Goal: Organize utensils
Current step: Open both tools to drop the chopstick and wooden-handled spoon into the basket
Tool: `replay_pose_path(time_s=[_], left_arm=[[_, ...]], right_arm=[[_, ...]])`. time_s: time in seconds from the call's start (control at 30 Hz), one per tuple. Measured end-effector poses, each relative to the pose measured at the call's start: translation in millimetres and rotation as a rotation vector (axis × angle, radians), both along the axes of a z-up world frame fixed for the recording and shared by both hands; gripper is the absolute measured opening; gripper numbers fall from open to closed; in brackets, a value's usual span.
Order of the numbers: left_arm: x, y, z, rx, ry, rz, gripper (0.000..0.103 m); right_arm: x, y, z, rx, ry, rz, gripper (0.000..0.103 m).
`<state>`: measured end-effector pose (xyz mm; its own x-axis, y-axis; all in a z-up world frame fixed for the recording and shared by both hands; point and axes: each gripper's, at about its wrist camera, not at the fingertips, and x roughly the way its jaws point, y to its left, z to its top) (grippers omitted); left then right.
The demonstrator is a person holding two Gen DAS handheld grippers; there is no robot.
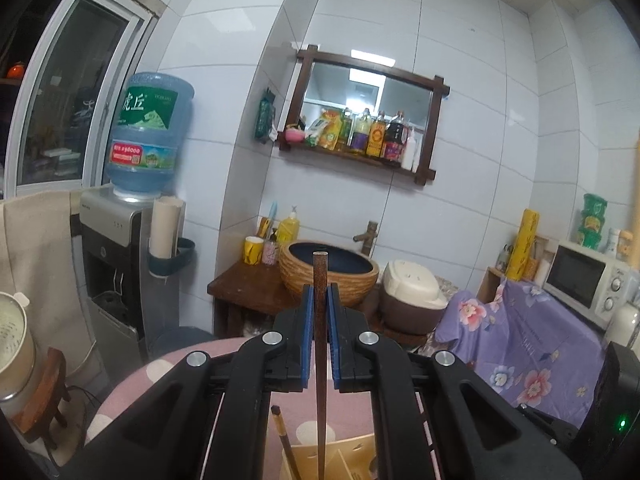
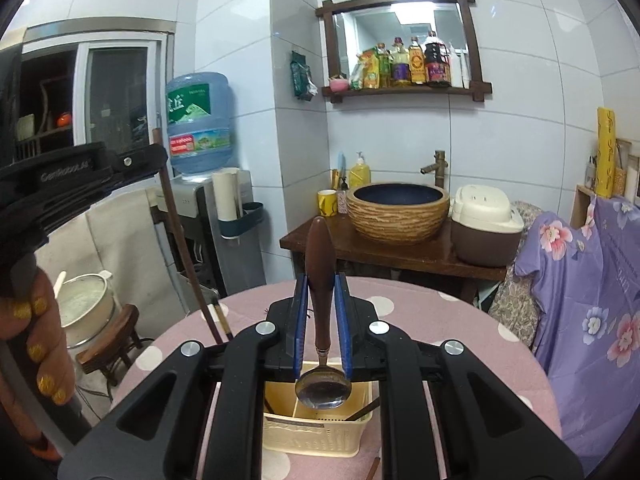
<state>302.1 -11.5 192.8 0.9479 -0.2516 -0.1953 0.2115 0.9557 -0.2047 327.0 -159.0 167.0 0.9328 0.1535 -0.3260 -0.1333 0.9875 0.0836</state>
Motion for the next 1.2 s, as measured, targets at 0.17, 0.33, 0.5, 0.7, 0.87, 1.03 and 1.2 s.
replay_pose_path(time_s=[0.17, 0.33, 0.5, 0.7, 0.87, 1.03, 1.2], left_arm=[[5, -8, -37, 0.029, 0.043, 0.005, 0.008], [4, -10, -69, 0.046, 0.079, 0.005, 0.008], [3, -12, -87, 0.047, 0.115, -0.008, 0.008], [-1, -14, -96, 0.075, 0.111, -0.002, 0.008], [-6, -10, -91, 0.069, 0.114, -0.017, 0.010], [-27, 3, -86, 0.017, 0.083, -0.011, 0.048], [-55, 10, -94, 0.006, 0.102, -0.044, 0.062]], right_arm=[[10, 5, -36, -0.003, 0.053, -0.005, 0.014], [8, 7, -62, -0.021, 0.077, 0.003, 0.014], [8, 12, -83, -0.042, 0.113, 0.022, 0.001], [5, 16, -95, -0.063, 0.123, 0.029, 0.001], [-6, 11, -97, -0.050, 0.110, 0.027, 0.001], [-31, 5, -99, -0.062, 0.087, 0.022, 0.001], [-70, 2, -101, -0.078, 0.059, 0.048, 0.018]])
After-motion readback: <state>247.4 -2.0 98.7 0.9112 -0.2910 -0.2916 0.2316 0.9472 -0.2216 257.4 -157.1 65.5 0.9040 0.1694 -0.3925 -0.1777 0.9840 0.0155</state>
